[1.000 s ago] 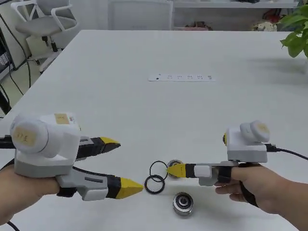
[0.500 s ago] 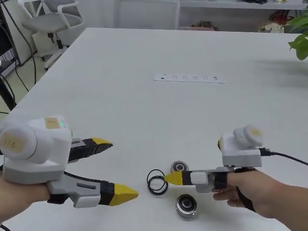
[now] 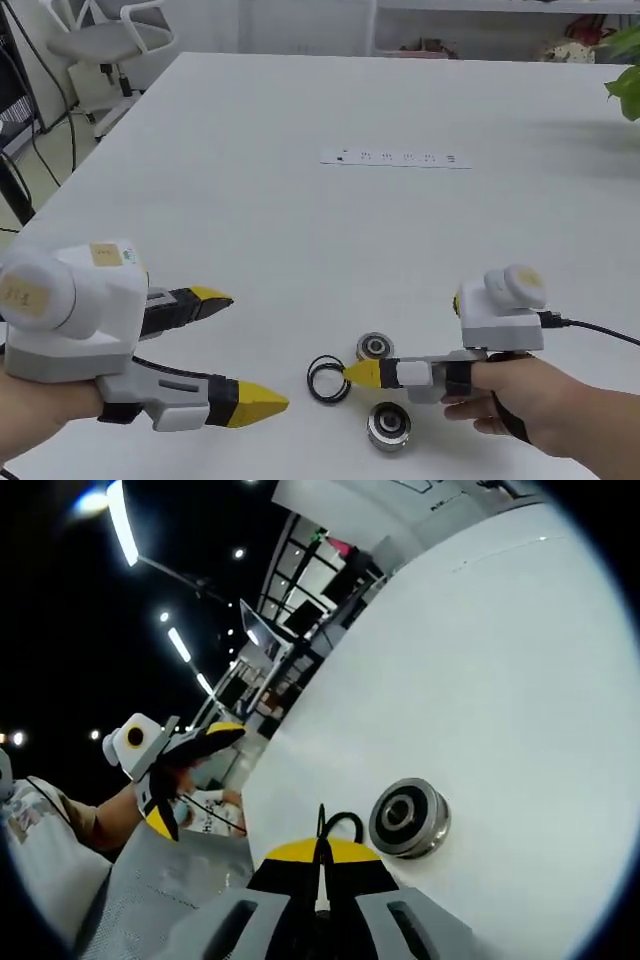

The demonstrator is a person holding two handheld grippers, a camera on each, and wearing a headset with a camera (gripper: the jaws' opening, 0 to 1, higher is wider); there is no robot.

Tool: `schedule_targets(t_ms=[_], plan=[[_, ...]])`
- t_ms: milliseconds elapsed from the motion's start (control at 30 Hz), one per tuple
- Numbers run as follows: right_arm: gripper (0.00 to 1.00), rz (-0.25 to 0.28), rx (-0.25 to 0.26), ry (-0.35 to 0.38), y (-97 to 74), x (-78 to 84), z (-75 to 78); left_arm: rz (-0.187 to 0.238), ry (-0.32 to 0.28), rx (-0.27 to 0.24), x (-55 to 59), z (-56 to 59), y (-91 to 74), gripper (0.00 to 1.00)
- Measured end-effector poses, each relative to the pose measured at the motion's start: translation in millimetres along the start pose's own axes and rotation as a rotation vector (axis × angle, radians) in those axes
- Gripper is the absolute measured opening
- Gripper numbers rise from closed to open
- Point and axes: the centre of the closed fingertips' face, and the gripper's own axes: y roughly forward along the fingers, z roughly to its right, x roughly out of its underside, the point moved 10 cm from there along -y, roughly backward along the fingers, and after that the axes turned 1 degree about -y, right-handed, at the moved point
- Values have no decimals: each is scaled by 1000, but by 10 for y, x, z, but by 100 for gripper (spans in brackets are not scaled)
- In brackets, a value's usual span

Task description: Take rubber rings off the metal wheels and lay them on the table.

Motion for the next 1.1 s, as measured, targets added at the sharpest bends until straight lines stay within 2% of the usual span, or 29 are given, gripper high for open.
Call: schedule_targets(t_ms=[267,500,700,933,1100], plan=[[0,-4,15,17,-7,30,36,-4,-3,3,8,-2,1,80],[0,-5,37,-10,6,16,37,-9,-4,8,12,8,12,80],[7,-55,63,-127,26,12,-32,-15,-8,10,24,8,16,79],[19,-121,93,-278,42,-21,-135,-18,-7,14,20,24,20,79],[26,-165,119,-355,39,-24,-194,-18,-8,12,26,28,11,79]])
